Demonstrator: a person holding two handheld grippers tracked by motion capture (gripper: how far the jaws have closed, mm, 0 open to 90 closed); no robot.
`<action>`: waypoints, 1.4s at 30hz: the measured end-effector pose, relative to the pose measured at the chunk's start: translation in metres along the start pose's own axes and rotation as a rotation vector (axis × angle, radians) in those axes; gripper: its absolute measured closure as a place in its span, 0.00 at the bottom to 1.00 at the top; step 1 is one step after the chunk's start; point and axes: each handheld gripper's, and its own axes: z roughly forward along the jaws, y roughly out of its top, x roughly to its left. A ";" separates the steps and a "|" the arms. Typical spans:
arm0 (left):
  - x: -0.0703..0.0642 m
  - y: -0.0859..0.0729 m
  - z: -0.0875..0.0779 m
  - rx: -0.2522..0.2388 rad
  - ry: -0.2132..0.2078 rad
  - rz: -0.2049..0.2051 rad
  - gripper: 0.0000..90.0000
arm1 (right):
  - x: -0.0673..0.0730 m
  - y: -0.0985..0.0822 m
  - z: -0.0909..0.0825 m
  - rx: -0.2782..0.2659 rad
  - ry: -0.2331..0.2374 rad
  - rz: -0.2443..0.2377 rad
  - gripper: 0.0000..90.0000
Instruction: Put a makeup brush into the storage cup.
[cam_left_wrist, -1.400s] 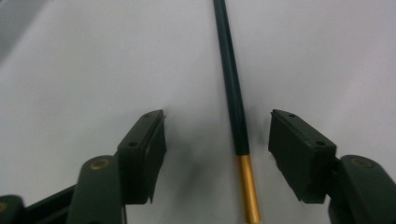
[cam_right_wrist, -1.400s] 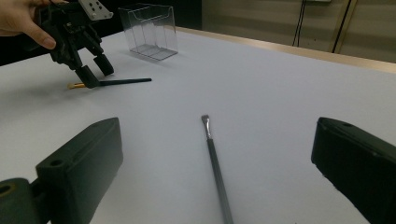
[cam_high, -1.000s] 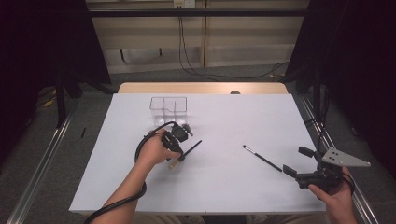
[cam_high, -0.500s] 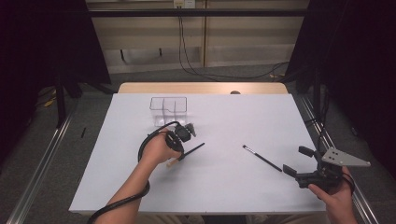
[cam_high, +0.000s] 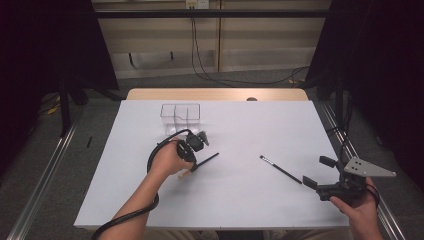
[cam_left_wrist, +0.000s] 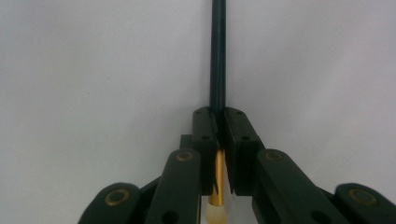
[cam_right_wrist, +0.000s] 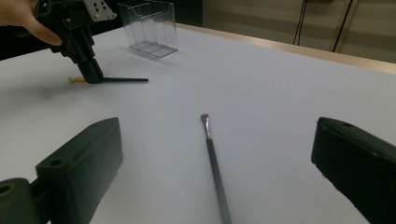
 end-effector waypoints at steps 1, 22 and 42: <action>0.000 0.000 -0.002 0.010 -0.004 0.026 0.93 | 0.000 0.000 0.000 0.002 0.001 -0.002 0.02; -0.019 0.010 -0.028 -0.108 -0.065 0.070 0.93 | 0.003 0.012 0.008 -0.011 0.024 -0.018 0.02; -0.042 0.029 -0.036 -0.113 -0.116 0.157 0.93 | 0.012 0.029 0.027 0.000 0.079 -0.041 0.02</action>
